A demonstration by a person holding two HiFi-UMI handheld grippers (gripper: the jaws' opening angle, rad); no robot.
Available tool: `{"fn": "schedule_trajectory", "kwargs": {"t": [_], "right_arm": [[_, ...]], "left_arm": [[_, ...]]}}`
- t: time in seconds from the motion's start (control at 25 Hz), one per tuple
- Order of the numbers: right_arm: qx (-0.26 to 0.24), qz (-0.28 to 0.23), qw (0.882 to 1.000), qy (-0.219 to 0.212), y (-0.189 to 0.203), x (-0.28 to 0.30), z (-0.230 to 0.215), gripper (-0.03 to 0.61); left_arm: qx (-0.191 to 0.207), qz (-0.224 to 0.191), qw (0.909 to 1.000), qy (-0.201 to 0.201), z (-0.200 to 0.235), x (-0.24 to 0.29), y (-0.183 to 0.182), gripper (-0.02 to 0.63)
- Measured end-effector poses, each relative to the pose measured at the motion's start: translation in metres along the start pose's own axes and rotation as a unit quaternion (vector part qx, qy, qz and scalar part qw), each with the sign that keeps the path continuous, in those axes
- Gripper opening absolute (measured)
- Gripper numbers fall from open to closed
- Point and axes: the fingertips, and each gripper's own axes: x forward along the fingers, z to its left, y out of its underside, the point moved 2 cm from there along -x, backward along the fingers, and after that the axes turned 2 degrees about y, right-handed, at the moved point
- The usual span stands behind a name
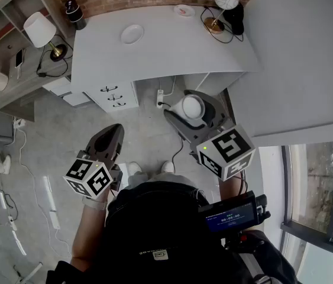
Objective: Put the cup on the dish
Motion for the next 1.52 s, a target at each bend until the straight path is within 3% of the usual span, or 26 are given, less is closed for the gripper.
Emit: {"fn": "schedule_trajectory", "kwargs": {"t": [1.2, 1.52], "right_arm": [[0.022, -0.011, 1.0, -0.01, 0.004, -0.003, -0.033, 0.272], [0.003, -0.014, 1.0, -0.014, 0.007, -0.013, -0.049, 0.272]], "left_arm": [[-0.014, -0.003, 0.9994, -0.032, -0.005, 0.019, 0.004, 0.005], [-0.012, -0.006, 0.999, -0.043, -0.019, 0.033, 0.009, 0.005]]}}
